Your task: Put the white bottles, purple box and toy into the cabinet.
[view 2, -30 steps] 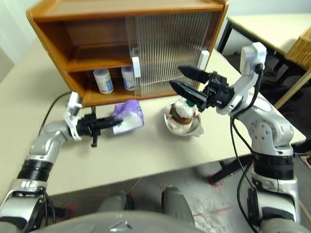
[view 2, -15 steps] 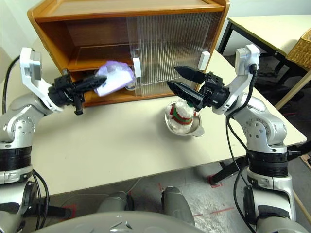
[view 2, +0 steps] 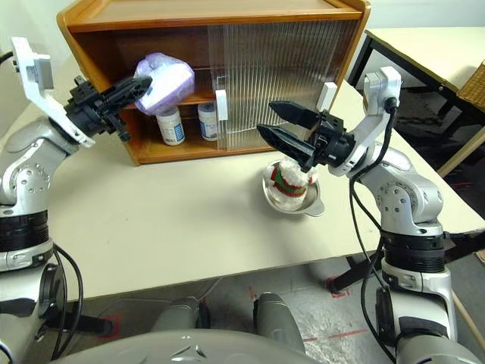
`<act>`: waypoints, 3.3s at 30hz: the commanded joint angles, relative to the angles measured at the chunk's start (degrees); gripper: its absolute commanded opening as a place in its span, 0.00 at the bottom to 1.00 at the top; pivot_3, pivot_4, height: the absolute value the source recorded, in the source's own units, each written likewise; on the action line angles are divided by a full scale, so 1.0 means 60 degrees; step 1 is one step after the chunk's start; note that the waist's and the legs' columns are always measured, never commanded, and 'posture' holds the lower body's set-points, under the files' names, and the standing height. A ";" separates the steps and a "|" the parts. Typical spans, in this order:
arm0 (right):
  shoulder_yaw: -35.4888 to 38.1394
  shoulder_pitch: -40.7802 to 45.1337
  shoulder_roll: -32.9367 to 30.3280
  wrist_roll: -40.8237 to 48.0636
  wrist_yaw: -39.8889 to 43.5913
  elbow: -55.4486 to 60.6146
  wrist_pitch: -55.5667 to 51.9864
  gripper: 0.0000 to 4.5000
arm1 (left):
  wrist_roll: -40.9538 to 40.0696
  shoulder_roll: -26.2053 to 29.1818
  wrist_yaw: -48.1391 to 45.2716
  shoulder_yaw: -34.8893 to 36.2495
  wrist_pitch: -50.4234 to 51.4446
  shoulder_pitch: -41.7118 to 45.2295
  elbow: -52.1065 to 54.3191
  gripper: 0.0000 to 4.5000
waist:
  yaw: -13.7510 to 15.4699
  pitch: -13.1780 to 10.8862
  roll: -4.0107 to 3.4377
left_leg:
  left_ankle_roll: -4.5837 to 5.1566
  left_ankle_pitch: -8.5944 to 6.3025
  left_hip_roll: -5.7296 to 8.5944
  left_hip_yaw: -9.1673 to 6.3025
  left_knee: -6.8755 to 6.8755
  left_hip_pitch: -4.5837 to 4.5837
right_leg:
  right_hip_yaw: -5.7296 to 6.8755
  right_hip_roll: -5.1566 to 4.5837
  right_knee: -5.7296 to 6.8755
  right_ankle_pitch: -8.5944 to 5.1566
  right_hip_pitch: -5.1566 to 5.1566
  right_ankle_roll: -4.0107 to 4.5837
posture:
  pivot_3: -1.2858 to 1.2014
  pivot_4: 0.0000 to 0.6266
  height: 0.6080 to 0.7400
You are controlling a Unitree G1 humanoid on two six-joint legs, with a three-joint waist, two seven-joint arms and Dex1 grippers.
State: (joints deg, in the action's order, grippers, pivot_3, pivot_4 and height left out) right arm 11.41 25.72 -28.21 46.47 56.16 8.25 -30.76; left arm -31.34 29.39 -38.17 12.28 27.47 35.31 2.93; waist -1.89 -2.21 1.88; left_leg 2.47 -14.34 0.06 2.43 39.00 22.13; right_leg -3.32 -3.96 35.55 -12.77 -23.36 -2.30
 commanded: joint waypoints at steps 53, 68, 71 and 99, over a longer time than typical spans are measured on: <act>0.0145 -0.0374 -0.0039 0.0066 -0.0106 0.0222 0.0124 1.00 | 0.3091 -0.2940 0.3852 -0.1025 -0.2128 0.1486 -0.2095 0.99 | -0.0079 0.0000 0.0007 | -0.0004 -0.0003 0.0012 0.0000 0.0000 0.0014 | -0.0018 0.0011 -0.0017 0.0026 -0.0005 0.0002 | 0.50 0.00 1.00; 0.0085 -0.0289 -0.0076 0.0021 0.0016 0.0099 0.0141 1.00 | 0.2953 -0.1898 0.2734 -0.1329 -0.1198 -0.0105 -0.0822 0.42 | -0.0022 0.0000 0.0008 | 0.0000 0.0000 0.0010 -0.0001 0.0000 0.0002 | -0.0016 0.0008 -0.0009 0.0022 0.0002 0.0000 | 0.50 0.00 1.00; 0.0065 -0.0272 -0.0050 0.0020 0.0010 0.0123 0.0141 1.00 | 0.3158 -0.2312 0.3116 -0.1405 -0.1365 0.0161 -0.1170 0.14 | -0.0015 0.0000 0.0010 | 0.0000 0.0000 0.0012 -0.0001 0.0000 0.0004 | -0.0016 0.0005 -0.0014 0.0024 0.0003 -0.0004 | 0.50 0.00 1.00; 0.0101 -0.0310 -0.0079 0.0066 -0.0090 0.0250 0.0080 1.00 | 0.4255 -0.3529 0.5387 -0.1460 -0.1822 0.1013 -0.3006 0.01 | -0.0019 0.0002 0.0013 | 0.0000 0.0000 0.0017 -0.0002 0.0000 0.0007 | -0.0019 0.0009 -0.0017 0.0028 0.0004 -0.0009 | 0.50 0.00 1.00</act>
State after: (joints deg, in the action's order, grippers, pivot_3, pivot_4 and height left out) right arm 11.89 23.70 -28.41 46.49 55.51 9.16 -30.65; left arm -6.66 8.64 -7.29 3.38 16.79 40.37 -12.97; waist -2.00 -2.19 1.95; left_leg 2.47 -14.34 0.16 2.42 39.00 22.17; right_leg -3.44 -3.91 35.44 -12.60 -23.34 -2.36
